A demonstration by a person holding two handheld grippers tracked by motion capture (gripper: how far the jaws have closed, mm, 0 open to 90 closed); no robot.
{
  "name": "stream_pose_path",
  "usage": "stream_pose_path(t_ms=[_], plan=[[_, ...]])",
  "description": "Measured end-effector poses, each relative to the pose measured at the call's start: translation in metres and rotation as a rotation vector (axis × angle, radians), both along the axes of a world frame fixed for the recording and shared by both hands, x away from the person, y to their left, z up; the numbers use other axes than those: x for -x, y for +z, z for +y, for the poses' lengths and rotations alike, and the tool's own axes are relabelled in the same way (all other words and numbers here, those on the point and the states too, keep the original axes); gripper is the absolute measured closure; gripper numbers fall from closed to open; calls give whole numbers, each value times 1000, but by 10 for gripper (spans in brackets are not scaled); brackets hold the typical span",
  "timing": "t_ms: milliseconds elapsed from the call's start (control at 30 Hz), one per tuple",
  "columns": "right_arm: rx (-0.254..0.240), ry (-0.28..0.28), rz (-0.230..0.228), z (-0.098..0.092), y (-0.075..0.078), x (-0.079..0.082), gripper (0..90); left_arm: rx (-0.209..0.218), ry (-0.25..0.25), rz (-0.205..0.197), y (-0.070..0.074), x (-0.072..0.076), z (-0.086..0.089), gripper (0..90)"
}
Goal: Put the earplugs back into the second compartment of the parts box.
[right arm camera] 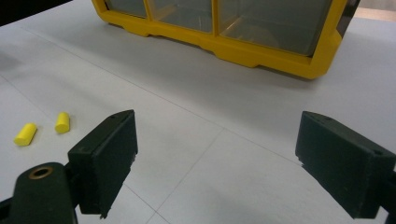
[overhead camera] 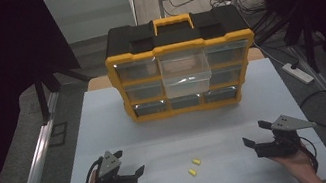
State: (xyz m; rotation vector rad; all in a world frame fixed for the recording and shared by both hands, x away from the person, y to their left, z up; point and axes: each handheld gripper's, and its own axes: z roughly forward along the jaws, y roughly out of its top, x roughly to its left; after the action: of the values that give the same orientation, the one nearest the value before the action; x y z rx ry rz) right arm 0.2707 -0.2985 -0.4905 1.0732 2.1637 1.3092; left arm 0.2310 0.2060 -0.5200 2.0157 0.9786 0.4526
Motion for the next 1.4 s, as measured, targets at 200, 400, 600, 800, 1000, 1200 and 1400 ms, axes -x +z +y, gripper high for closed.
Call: stream_pose_path(t_ms=[200, 400, 600, 800, 1000, 1200, 1400], plan=[[-2, 11, -3, 2, -1, -1, 137, 8, 4, 5, 0, 0, 3, 62], [11, 16, 3, 3, -2, -2, 138, 17, 2, 3, 0, 1, 4, 62], [10, 18, 8, 3, -3, -3, 140, 18, 4, 4, -1, 1, 5, 63], [11, 19, 2, 5, -2, -3, 144, 15, 1, 8, -2, 0, 5, 63], [23, 6, 16, 8, -1, -3, 151, 15, 5, 10, -2, -1, 6, 64], [17, 12, 17, 13, 1, -4, 154, 18, 8, 6, -2, -1, 6, 64], [27, 54, 8, 27, 7, -4, 160, 21, 6, 4, -1, 0, 6, 65]])
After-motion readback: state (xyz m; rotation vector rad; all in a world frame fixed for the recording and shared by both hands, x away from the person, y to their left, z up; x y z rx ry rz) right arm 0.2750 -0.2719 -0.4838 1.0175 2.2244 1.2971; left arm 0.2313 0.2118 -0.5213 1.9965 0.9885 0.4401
